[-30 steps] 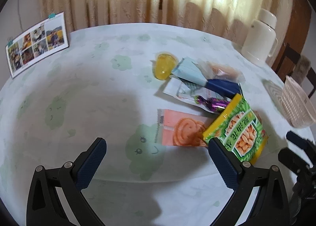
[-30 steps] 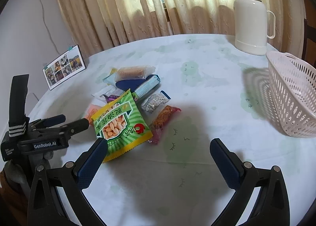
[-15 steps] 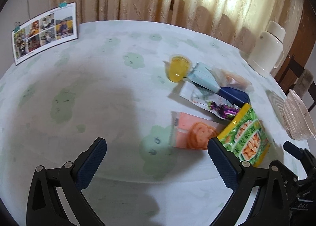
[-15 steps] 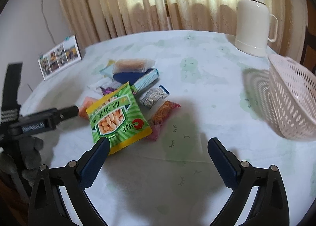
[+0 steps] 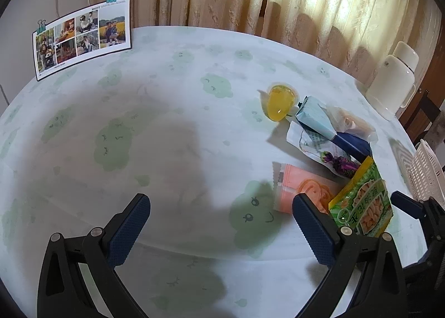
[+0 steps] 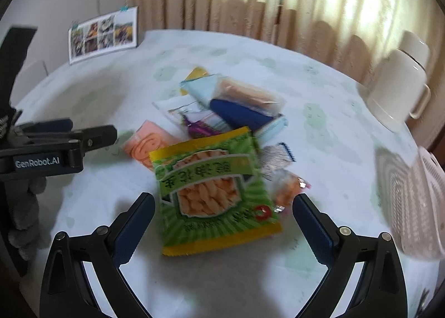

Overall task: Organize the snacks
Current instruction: 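Move the right gripper to the green peanut bag and close on it, then lift the peanut bag with the right gripper while the left approaches the biscuit packet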

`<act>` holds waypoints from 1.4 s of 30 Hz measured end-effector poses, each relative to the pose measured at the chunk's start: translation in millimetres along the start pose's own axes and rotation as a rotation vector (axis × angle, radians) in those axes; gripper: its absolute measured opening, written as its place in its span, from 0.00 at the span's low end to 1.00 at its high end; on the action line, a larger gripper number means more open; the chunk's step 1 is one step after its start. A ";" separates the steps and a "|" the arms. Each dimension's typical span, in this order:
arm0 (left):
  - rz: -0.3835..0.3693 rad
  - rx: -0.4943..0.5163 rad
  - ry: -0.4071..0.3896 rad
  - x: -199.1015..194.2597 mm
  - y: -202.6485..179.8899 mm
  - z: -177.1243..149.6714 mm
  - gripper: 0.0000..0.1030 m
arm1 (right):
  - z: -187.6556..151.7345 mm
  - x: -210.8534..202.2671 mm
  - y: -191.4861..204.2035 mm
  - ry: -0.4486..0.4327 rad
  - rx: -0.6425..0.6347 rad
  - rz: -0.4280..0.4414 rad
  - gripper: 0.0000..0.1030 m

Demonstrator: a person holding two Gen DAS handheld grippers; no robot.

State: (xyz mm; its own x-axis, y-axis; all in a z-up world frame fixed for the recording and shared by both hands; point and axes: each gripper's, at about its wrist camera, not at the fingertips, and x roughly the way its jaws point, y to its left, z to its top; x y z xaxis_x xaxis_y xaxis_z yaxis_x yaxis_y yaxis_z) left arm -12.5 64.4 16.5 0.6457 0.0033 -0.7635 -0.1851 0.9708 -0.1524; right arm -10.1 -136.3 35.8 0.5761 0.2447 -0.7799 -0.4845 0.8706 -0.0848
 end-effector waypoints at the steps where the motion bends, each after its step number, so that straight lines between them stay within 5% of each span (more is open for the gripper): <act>1: -0.001 -0.002 0.003 0.0 0.3 -0.1 0.98 | 0.4 3.1 3.1 0.007 -0.019 -0.011 0.96; 8: -0.001 -0.001 0.013 2.4 1.0 0.4 0.98 | -1.4 9.0 7.1 0.021 -0.048 -0.071 0.92; 12: 0.000 0.002 0.016 3.8 1.3 0.6 0.98 | -4.5 2.2 0.6 -0.004 0.006 -0.042 0.84; 21: -0.007 0.032 0.008 3.6 -5.3 -0.5 0.98 | -30.4 -35.2 -33.7 -0.092 0.184 -0.054 0.83; 34: -0.065 0.270 0.039 1.4 -49.1 6.0 0.98 | -73.4 -61.3 -91.0 -0.130 0.376 -0.091 0.83; 42: -0.103 0.285 0.094 24.5 -55.2 33.1 0.98 | -77.5 -63.4 -94.8 -0.150 0.404 -0.041 0.83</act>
State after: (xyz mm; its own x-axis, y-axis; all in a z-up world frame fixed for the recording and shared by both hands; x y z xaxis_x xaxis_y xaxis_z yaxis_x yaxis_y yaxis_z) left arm 38.0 18.8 27.0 0.5764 -0.1081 -0.8100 0.1016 0.9930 -0.0602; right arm -51.8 -267.5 45.2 0.6934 0.2395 -0.6796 -0.1796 0.9708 0.1589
